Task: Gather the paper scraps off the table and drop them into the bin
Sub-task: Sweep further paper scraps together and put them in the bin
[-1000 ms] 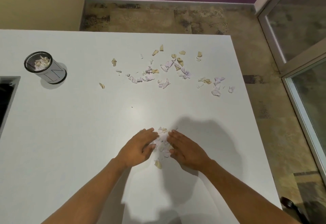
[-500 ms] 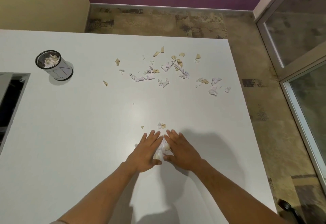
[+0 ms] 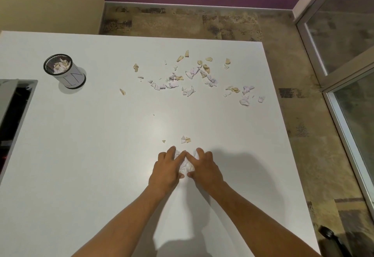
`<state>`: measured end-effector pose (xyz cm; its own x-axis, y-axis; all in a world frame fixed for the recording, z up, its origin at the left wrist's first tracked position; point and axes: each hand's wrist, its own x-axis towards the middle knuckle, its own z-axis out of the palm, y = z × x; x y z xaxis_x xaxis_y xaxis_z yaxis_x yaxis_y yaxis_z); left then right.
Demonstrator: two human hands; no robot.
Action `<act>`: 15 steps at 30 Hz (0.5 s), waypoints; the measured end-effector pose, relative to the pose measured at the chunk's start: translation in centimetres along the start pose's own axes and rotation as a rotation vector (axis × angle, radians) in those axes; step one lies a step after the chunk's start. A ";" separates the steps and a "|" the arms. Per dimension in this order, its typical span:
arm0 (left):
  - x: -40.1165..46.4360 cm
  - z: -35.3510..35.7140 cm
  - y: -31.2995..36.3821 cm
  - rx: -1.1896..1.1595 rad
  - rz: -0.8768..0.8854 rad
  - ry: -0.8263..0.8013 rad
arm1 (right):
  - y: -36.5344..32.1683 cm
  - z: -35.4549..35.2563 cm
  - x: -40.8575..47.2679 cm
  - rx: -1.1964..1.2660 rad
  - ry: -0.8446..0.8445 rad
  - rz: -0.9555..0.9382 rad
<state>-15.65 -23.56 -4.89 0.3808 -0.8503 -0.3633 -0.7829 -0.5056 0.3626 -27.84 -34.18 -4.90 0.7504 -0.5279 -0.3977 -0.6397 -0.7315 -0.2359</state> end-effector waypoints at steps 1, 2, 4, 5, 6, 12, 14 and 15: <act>0.1 0.1 0.0 -0.038 0.013 0.003 | -0.3 0.0 -0.1 0.006 -0.008 -0.002; 0.1 0.2 0.1 -0.073 0.027 0.005 | -0.5 0.0 -0.2 0.010 -0.018 -0.006; 0.0 0.4 0.1 -0.119 0.051 0.018 | -0.7 0.0 -0.4 0.015 -0.027 -0.018; 0.0 0.4 0.1 -0.130 0.060 0.032 | -0.7 0.0 -0.6 0.009 -0.025 -0.024; -0.1 0.4 0.1 -0.135 0.067 0.045 | -0.9 0.0 -0.7 -0.004 -0.021 -0.029; 0.0 0.3 0.1 -0.202 0.115 0.107 | -1.1 -0.1 -1.3 -0.044 -0.007 -0.050; 0.0 0.3 0.1 -0.213 0.107 0.110 | -1.1 -0.1 -1.4 -0.031 0.010 -0.072; -0.1 0.4 0.0 -0.227 0.100 0.113 | -1.1 -0.1 -1.4 -0.019 0.024 -0.081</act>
<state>-15.86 -23.48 -5.17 0.3696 -0.9023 -0.2219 -0.6939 -0.4269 0.5799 -28.19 -32.65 -3.94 0.8035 -0.4767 -0.3566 -0.5736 -0.7803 -0.2492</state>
